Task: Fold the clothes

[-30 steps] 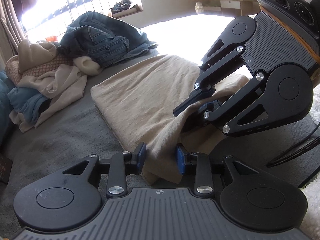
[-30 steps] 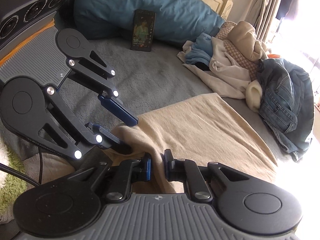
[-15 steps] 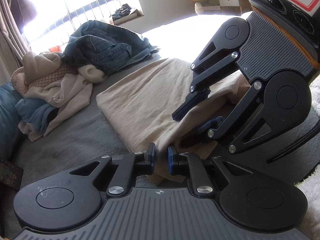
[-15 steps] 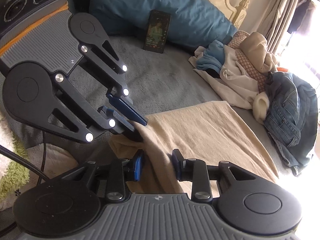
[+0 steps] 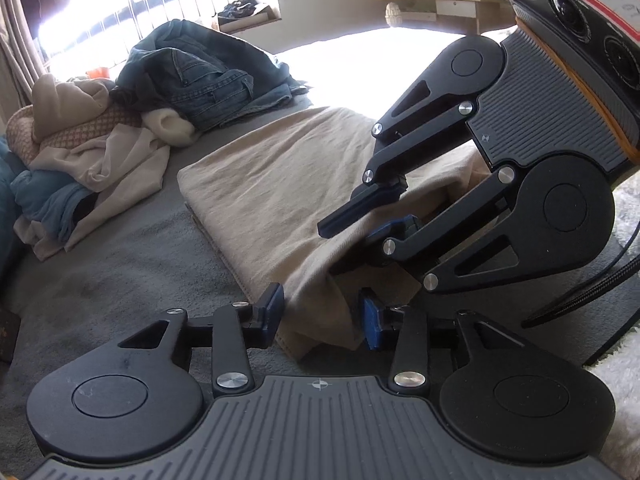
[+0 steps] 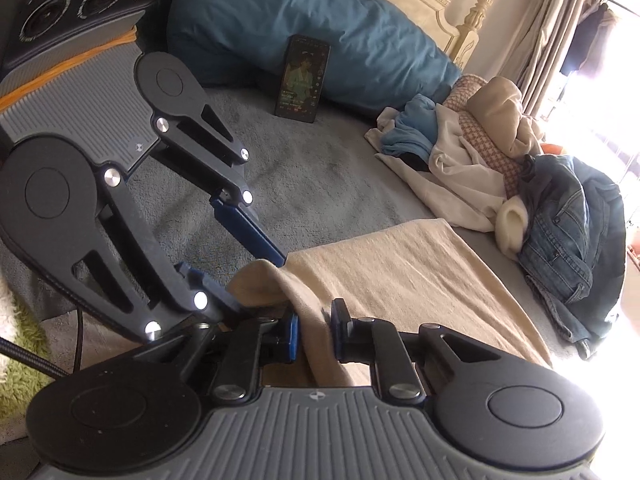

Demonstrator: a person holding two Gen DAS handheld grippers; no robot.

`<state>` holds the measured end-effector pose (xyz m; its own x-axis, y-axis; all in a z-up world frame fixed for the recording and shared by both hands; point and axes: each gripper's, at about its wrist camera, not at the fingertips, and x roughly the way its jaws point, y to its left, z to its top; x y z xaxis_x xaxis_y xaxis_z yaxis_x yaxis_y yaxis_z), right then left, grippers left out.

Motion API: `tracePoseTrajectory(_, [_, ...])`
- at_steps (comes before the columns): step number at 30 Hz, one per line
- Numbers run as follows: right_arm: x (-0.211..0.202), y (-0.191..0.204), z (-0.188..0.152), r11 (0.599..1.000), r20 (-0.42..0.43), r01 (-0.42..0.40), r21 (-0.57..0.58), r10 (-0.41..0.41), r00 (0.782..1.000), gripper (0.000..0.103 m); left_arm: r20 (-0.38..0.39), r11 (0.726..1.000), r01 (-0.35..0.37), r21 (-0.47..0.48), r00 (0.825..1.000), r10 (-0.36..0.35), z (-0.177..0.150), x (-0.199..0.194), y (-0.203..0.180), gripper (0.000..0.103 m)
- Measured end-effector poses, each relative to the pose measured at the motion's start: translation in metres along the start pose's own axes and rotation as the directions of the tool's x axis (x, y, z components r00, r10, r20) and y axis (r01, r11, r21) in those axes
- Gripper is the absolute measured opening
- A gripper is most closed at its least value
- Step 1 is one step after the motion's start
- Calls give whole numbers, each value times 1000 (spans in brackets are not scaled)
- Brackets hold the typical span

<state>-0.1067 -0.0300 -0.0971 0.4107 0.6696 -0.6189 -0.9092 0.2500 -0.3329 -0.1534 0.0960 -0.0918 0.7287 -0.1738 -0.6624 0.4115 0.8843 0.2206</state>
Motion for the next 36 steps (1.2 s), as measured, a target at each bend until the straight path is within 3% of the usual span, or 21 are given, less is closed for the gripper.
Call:
tracePoseTrajectory(7, [2,2,-2,1000,-3,2,-15,-2,1000,15,-6,992,43,-119,999,-44,-1,-4,16,41])
tracePoseTrajectory(19, [-6,2,-1,999,47,46,-18,-46,998,11,45,948,116,-297,993,-107,-1,-13,36,42])
tracePoseTrajectory(27, [1,3,-4,997,47,69,-36,-67,997,6,34,934,110,-339,994,-104,-4,-10,40,42])
tracePoseTrajectory(30, [-10,5,1,997,119,71,-17,-69,991,6,58,933,115,-341,993,-101,-3,-15,40,44])
tracePoseTrajectory(36, [0,10,-7,997,71,56,-56,-52,996,6,59,931,102,-350,994,-87,-3,-10,43,46])
